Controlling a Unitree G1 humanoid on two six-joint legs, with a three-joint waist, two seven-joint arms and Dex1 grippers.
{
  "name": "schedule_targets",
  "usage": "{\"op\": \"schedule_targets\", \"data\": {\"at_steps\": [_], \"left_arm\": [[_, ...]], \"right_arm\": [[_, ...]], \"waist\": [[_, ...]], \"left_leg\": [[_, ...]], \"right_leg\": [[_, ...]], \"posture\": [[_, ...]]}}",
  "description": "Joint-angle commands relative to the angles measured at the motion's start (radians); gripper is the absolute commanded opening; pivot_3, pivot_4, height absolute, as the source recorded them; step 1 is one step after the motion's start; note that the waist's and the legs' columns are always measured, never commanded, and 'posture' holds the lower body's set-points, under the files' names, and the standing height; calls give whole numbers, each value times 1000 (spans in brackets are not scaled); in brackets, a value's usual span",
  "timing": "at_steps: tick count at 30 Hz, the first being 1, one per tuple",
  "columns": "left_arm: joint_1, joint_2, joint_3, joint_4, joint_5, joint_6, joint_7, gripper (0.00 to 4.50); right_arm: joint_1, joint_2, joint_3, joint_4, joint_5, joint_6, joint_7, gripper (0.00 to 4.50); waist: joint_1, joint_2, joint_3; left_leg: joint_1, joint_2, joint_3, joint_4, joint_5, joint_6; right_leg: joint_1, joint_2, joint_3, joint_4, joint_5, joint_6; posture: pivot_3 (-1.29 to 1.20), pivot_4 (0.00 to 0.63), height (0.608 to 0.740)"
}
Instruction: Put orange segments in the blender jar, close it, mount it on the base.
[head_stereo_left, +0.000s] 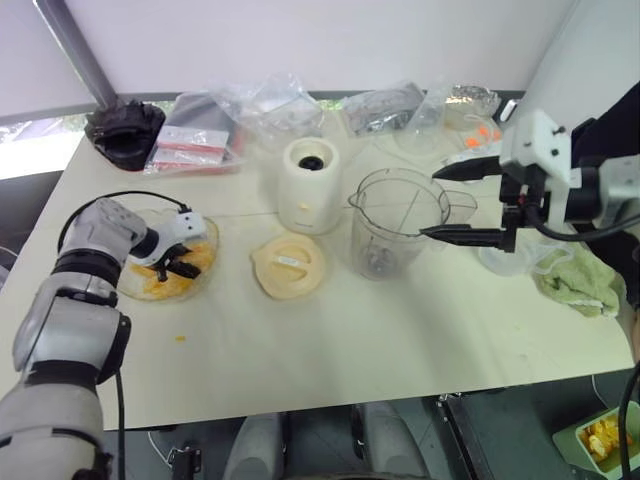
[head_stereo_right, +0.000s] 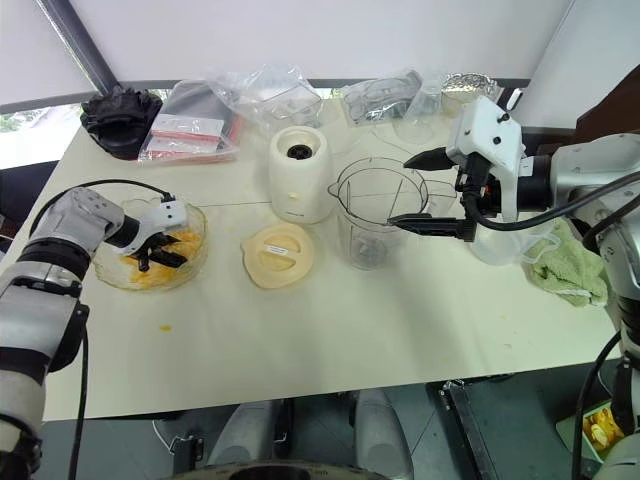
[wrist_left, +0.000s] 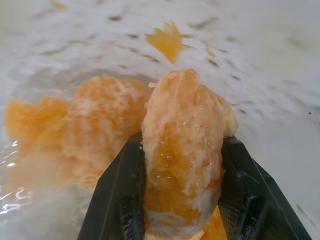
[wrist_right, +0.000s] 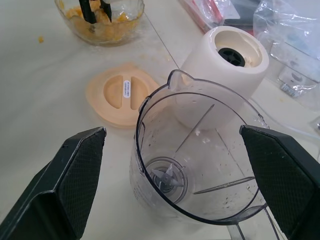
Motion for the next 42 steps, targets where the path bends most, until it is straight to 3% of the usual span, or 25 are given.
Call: {"op": "schedule_targets", "data": {"at_steps": [1,7,14,18,24,32,42], "left_arm": [[-22,34,65,-19,-57,31,-1,1782],[2,79,170,-89,-153,101,-11,1782],[97,111,363,-364,-345,280,46,1782],[50,93,439,-503,-441,400,106,1782],[-197,-66,459,-539,-548,472,189,1782],[-459,-367,370,-324,-548,299,139,1782],[-572,-591,318,-22,-477,100,104,1782]], "right_arm": [[-19,-3,-19,-13,-3,-8,-4,4500],[-4,-4,-24,-25,-1,-6,-8,4500],[23,-7,-42,-47,11,8,-25,4500],[47,-13,-66,-67,18,22,-41,4500],[148,-13,-159,-152,44,69,-110,4500],[342,-2,-372,-340,102,199,-236,4500],[538,41,-702,-594,216,424,-376,4500]], "waist": [[0,0,0],[-2,0,0],[0,0,0],[4,-1,0],[19,-3,1],[24,-3,1],[11,-4,1]], "left_leg": [[0,0,0,0,0,0],[0,0,0,0,0,0],[0,1,0,0,0,0],[0,0,-1,1,0,0],[0,-1,-2,2,0,0],[0,-2,-2,2,0,0],[1,-1,-2,1,0,0]], "right_leg": [[0,0,0,0,0,0],[0,0,0,0,0,0],[0,0,0,1,0,0],[0,0,-1,1,0,0],[3,0,-1,0,2,3],[3,1,0,-1,2,3],[3,2,1,-3,1,3]], "posture": [[0,150,740],[0,150,740],[0,150,740],[0,150,740],[0,150,740],[0,150,740],[0,150,740]]}}
